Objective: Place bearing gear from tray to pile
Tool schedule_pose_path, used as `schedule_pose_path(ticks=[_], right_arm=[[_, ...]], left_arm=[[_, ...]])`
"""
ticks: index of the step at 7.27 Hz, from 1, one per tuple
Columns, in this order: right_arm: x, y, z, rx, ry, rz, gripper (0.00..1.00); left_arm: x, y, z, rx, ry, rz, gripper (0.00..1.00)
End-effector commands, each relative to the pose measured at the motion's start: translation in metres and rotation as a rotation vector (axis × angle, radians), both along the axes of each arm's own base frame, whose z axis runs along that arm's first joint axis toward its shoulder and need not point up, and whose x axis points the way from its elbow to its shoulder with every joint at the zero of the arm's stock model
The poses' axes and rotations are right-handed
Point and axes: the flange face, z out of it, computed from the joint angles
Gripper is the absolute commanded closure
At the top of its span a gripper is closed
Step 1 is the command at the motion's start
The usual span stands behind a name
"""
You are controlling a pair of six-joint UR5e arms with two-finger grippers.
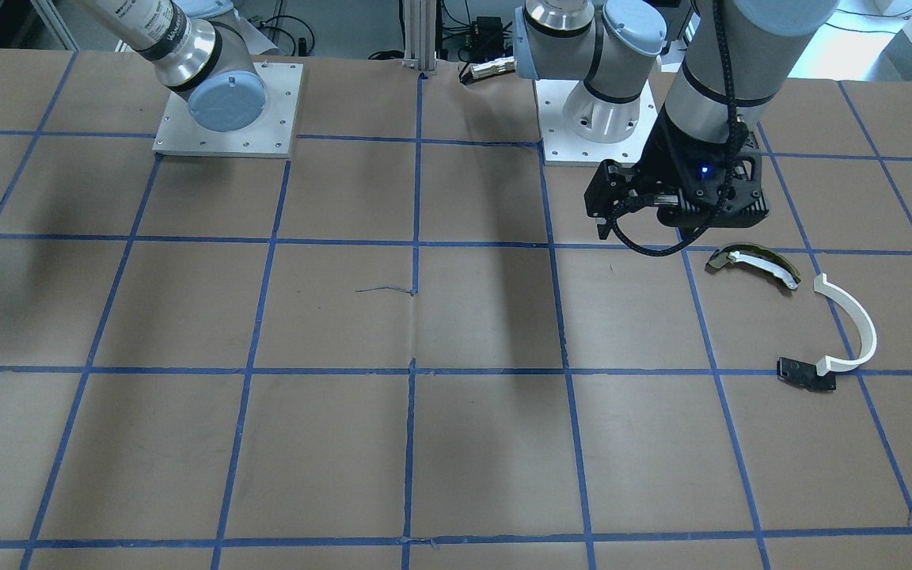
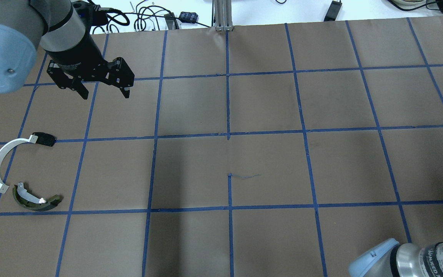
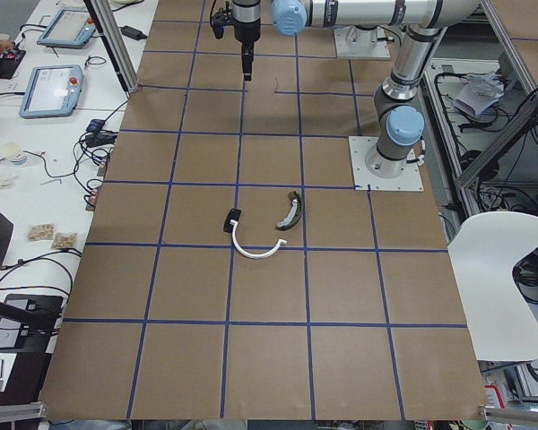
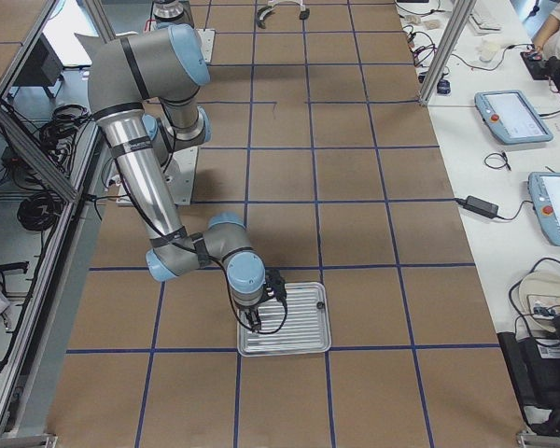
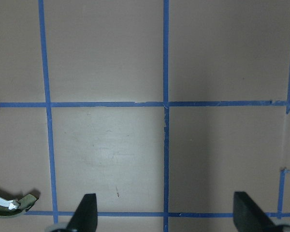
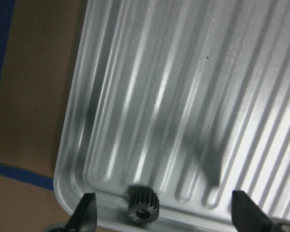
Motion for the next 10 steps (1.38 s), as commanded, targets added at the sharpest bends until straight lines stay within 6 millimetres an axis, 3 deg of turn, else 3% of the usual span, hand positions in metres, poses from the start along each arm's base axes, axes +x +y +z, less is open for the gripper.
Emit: schedule_pose_path(ticks=[1, 3, 4, 7, 9, 10], right_arm=[[0.01, 0.008, -0.01, 0.014, 0.037, -0.053, 0.11], [0.011, 0.008, -0.011, 0.005, 0.055, -0.05, 0.24], [0.011, 0.008, -0.011, 0.009, 0.055, -0.052, 0.36], [0.012, 0.009, -0.011, 0.012, 0.049, -0.056, 0.66], [0.012, 0.01, -0.01, 0.015, 0.045, -0.058, 0.75], [0.011, 0.01, 0.004, 0.024, 0.052, -0.056, 0.75]], left_arm=[[-0.002, 0.002, 0.002, -0.018, 0.0, -0.004, 0.0], [0.0, 0.003, 0.004, -0.021, -0.004, -0.001, 0.0], [0.0, 0.006, 0.015, -0.039, -0.009, -0.004, 0.0], [0.0, 0.017, 0.002, -0.007, -0.001, -0.003, 0.0], [-0.001, 0.019, 0.002, -0.007, -0.004, -0.006, 0.0], [-0.001, 0.019, 0.002, -0.008, -0.004, -0.006, 0.0]])
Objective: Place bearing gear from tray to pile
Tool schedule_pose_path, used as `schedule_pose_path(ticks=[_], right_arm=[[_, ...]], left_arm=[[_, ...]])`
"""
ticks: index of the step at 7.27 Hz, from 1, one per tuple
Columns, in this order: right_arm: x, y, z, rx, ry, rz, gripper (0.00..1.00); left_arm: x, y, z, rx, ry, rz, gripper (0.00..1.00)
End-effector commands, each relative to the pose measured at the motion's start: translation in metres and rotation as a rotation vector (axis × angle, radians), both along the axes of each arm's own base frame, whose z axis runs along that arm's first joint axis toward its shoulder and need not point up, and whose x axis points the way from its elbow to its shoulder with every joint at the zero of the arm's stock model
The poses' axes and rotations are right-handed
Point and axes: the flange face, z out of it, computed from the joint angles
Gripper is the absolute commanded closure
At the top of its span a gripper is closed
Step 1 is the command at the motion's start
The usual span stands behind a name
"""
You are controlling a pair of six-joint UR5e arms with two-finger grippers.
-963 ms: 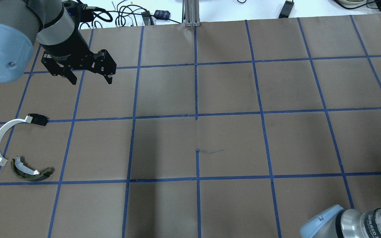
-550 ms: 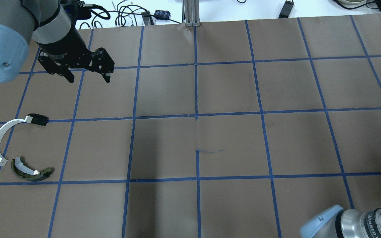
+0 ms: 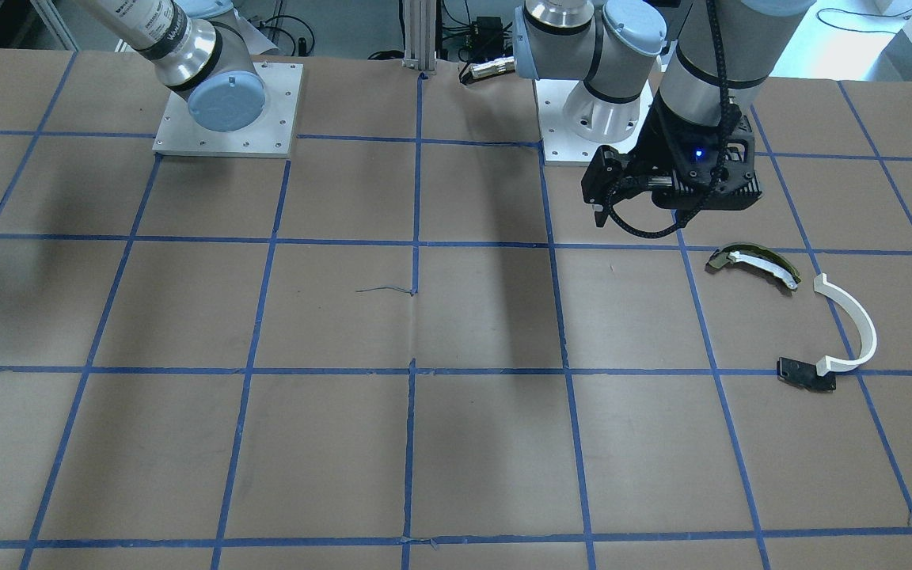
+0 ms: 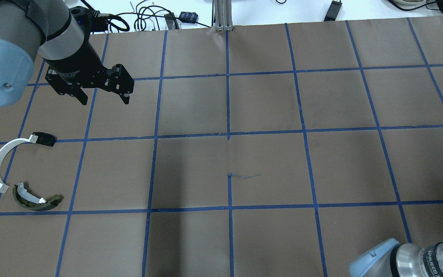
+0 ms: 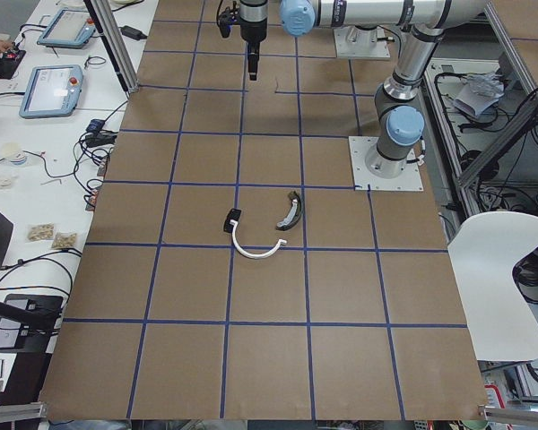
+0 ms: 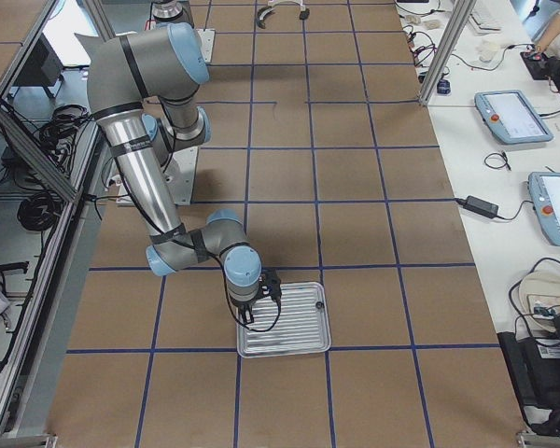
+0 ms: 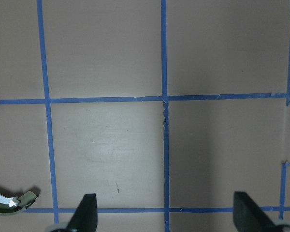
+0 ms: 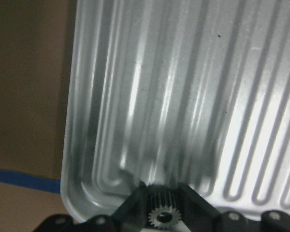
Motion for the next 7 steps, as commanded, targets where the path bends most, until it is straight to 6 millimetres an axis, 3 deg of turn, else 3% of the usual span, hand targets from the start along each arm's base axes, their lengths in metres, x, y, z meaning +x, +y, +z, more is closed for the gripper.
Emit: schedule_pose_path(ticks=[1, 2, 3, 4, 5, 6, 7], right_arm=[[0.005, -0.001, 0.048, 0.011, -0.017, 0.004, 0.75], [0.019, -0.003, 0.102, 0.01, -0.04, -0.032, 0.75], [0.06, -0.024, 0.137, 0.004, -0.075, -0.06, 0.75], [0.125, -0.062, 0.173, -0.014, -0.054, -0.021, 0.75], [0.202, -0.101, 0.194, -0.039, -0.076, -0.038, 0.75], [0.289, -0.144, 0.192, -0.049, -0.099, -0.024, 0.75], [0.374, -0.17, 0.185, -0.029, -0.098, -0.064, 0.75]], left_arm=[[0.0, 0.001, 0.0, 0.001, -0.002, -0.001, 0.0], [0.0, 0.0, 0.0, -0.001, 0.0, -0.001, 0.0], [-0.002, -0.001, 0.003, -0.015, 0.007, -0.002, 0.0], [-0.002, -0.002, 0.004, -0.019, 0.009, 0.002, 0.0], [-0.001, -0.001, 0.004, -0.021, 0.001, -0.002, 0.0], [-0.001, -0.002, 0.005, -0.022, 0.006, -0.002, 0.0], [-0.002, -0.002, 0.004, -0.019, 0.01, -0.004, 0.0]])
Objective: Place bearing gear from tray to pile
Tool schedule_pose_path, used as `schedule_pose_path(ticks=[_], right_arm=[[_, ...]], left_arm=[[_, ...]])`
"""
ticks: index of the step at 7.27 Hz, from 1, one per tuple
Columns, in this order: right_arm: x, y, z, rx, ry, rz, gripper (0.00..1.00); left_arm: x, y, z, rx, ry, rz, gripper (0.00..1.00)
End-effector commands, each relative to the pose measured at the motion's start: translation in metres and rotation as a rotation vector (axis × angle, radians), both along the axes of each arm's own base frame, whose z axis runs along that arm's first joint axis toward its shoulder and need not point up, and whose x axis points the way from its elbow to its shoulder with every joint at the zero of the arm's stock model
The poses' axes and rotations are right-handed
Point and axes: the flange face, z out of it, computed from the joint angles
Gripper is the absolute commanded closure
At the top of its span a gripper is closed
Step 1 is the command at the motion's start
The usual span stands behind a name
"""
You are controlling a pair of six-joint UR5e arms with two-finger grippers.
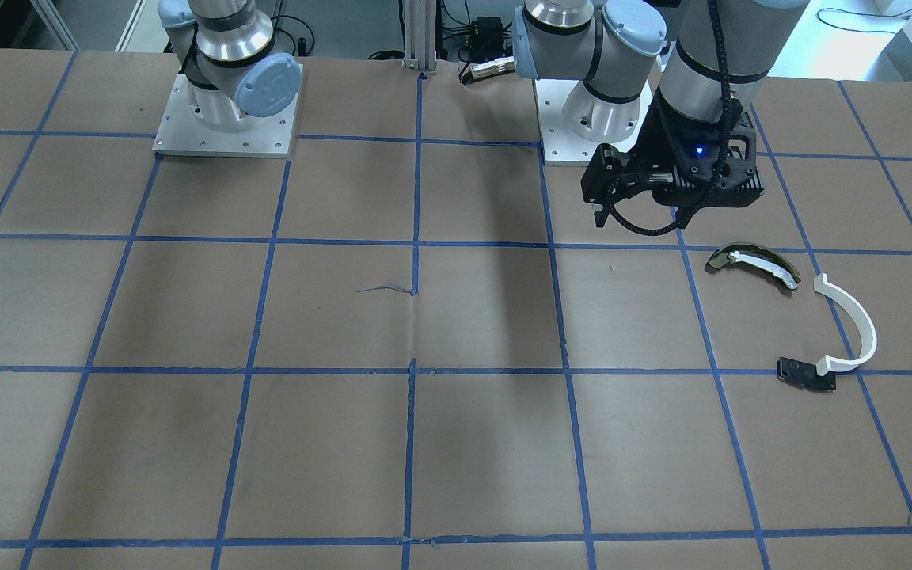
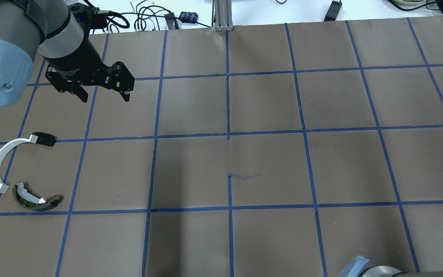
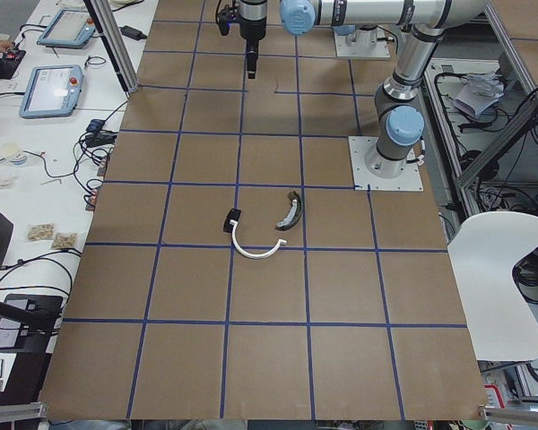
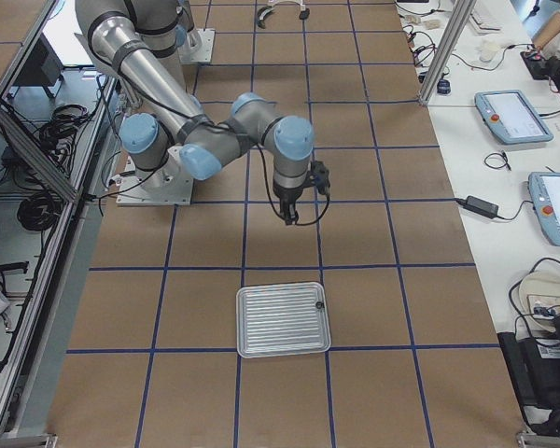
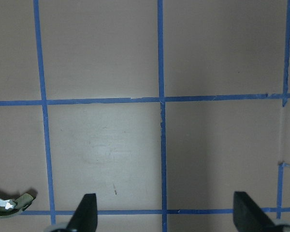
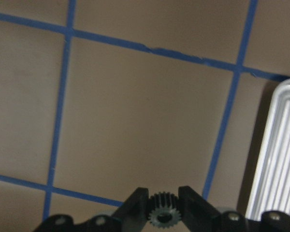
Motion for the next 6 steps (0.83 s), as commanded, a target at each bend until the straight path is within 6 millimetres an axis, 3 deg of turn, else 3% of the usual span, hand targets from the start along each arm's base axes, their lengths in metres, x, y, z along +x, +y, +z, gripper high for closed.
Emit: schedule_pose_path(ticks=[1, 4, 5, 6], right_arm=[[0.188, -0.044, -0.019, 0.048, -0.016, -0.038, 0.75], [0.37, -0.081, -0.076, -0.066, -0.066, -0.253, 0.74], [0.439, -0.08, -0.099, -0.132, -0.095, -0.254, 0.72], [0.494, -0.066, -0.122, -0.131, -0.113, -0.294, 0.71]], left_arm=[[0.0, 0.0, -0.001, 0.001, 0.004, -0.002, 0.0], [0.0, 0.0, -0.008, 0.021, -0.006, 0.002, 0.0], [0.001, -0.002, -0.01, 0.021, -0.008, 0.002, 0.0], [0.002, -0.003, -0.009, 0.018, -0.002, 0.005, 0.0]])
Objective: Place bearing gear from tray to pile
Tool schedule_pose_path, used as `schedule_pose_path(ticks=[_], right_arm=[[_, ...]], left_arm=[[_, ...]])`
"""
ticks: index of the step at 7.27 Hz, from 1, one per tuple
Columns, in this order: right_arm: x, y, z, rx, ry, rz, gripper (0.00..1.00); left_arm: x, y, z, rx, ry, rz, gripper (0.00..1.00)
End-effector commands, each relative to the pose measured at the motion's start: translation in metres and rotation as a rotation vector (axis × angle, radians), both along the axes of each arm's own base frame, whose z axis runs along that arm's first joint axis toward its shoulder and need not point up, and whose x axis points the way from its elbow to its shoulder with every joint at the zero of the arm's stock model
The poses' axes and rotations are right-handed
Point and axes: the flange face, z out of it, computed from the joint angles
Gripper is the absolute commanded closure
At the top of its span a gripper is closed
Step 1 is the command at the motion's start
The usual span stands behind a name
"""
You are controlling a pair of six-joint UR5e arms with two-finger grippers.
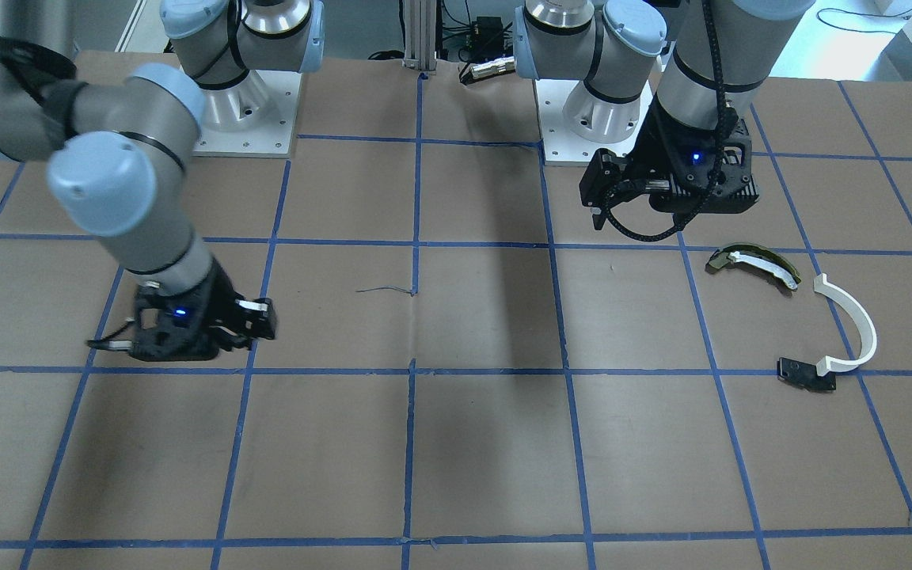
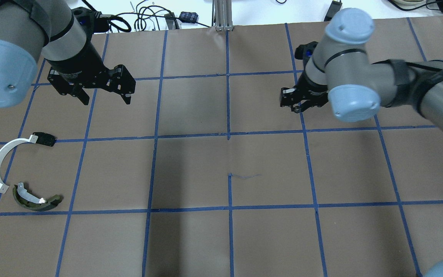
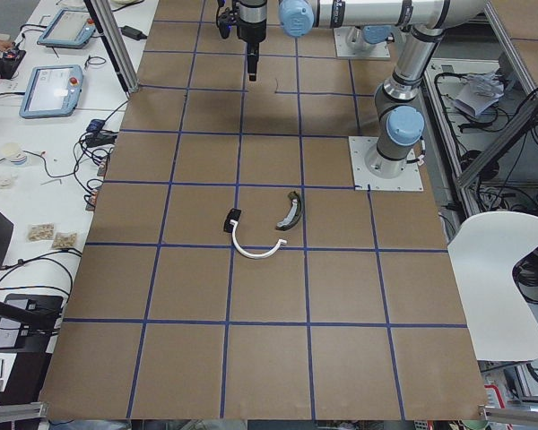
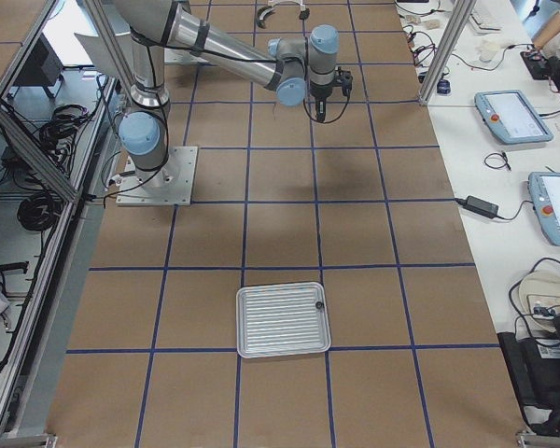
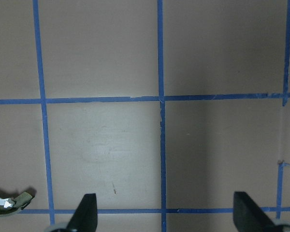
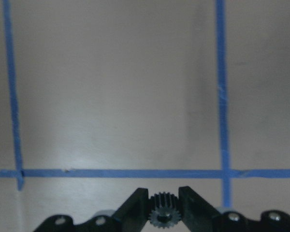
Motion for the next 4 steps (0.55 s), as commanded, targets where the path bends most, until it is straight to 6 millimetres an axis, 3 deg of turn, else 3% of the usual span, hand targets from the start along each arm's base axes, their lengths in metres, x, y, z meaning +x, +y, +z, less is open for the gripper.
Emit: schedule_pose_path(ticks=[1, 2, 3, 4], right_arm=[[0.106, 0.024, -0.042, -0.004, -0.065, -0.121, 0.71], [0.119, 0.032, -0.045, 0.028, -0.112, -0.172, 0.71], [0.123, 0.036, -0.05, 0.047, -0.127, -0.162, 0.58], [0.12, 0.035, -0.052, 0.041, -0.113, -0.16, 0.34]], left_arm=[[0.005, -0.003, -0.001, 0.002, 0.011, 0.009, 0.0], [0.006, -0.002, 0.002, -0.006, 0.009, 0.011, 0.0], [0.007, -0.003, 0.005, -0.013, 0.006, 0.014, 0.0], [0.008, -0.008, -0.005, 0.001, 0.014, 0.035, 0.0]])
